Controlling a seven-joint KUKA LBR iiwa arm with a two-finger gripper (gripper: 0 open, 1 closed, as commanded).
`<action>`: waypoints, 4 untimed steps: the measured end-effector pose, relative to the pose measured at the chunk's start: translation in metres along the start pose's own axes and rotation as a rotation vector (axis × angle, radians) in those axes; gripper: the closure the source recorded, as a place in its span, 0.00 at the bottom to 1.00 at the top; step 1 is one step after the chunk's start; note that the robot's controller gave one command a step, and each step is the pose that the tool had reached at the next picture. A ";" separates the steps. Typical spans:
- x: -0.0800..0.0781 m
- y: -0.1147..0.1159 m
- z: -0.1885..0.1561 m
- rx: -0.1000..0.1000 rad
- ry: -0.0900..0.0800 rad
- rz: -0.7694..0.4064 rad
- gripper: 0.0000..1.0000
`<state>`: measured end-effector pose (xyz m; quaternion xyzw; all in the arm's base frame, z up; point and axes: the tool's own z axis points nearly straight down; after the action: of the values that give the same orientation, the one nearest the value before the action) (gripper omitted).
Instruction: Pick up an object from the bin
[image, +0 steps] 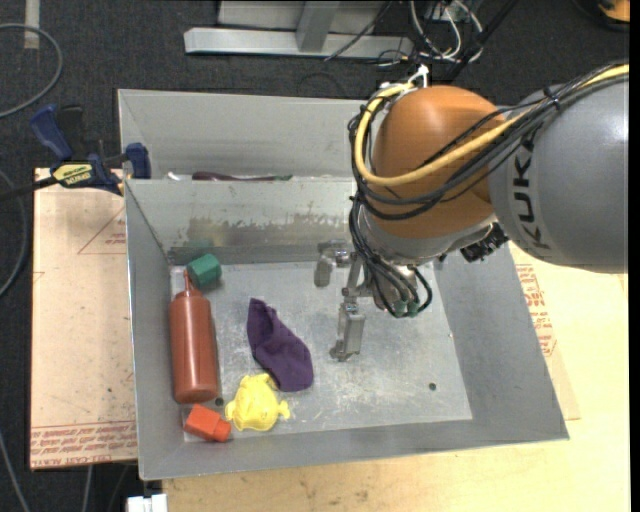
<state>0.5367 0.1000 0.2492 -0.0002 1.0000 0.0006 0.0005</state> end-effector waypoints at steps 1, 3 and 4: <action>0.004 0.007 0.069 -0.001 -0.001 0.048 0.00; 0.006 0.024 0.093 -0.002 -0.002 0.206 0.00; 0.018 0.025 0.158 -0.004 -0.005 0.274 0.00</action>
Offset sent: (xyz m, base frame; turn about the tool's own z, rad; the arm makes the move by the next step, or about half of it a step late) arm -0.0038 0.0245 -0.0892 0.0819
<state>0.5191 0.1254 0.0913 0.1365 0.9906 0.0027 0.0029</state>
